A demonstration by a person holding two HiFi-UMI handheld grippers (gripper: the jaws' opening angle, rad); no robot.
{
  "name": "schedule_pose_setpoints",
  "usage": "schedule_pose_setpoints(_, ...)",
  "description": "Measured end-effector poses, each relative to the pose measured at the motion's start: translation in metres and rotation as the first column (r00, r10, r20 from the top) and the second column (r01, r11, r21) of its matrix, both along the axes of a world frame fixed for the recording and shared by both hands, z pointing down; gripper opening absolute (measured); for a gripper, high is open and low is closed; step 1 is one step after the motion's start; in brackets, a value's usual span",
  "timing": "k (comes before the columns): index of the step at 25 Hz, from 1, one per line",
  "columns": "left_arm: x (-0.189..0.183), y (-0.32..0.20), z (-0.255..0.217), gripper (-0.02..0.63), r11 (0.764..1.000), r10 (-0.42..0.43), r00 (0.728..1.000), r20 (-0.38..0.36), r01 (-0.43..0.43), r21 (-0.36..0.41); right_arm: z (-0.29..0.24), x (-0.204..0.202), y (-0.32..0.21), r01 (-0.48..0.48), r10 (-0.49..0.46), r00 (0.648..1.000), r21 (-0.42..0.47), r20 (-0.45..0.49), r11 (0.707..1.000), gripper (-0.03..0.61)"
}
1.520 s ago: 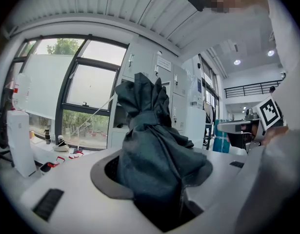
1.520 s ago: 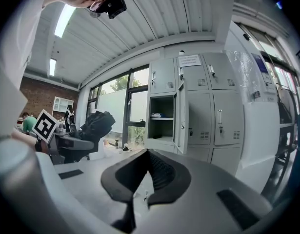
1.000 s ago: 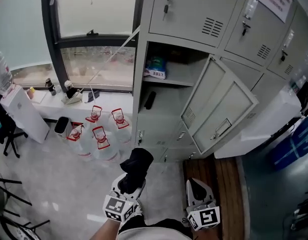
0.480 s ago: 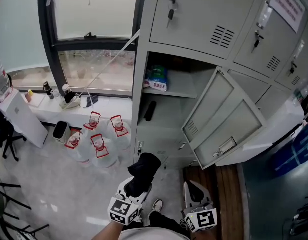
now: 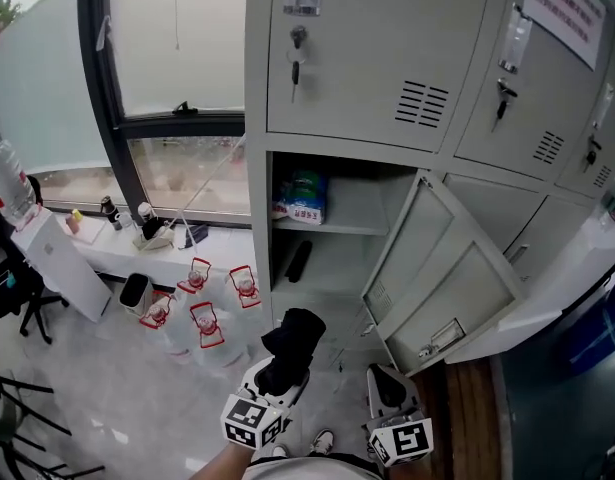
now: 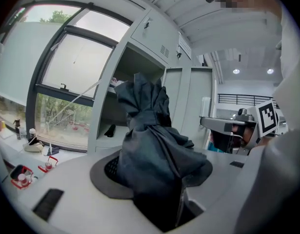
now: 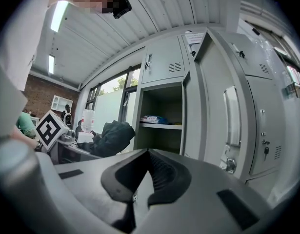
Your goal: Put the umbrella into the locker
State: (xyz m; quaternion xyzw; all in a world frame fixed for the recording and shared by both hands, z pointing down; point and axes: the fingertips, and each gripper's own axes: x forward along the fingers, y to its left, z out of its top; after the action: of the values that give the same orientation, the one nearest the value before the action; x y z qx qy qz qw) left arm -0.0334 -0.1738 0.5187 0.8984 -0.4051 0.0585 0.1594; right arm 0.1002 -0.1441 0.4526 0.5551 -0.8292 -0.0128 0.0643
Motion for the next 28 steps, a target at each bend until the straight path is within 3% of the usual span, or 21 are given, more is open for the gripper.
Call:
schedule_pose_setpoints(18,0.065,-0.137,0.001,0.242,0.999,0.011,0.999,0.037,-0.01,-0.037,0.009,0.019,-0.022,0.025,-0.025,1.0,-0.022,0.001,0.999,0.015)
schedule_pose_setpoints(28,0.099,-0.212,0.012,0.242,0.999,0.011,0.991,0.137,-0.005,-0.049,0.014,0.021,-0.017,0.022,-0.022,1.0,-0.039,0.0,0.999,0.015)
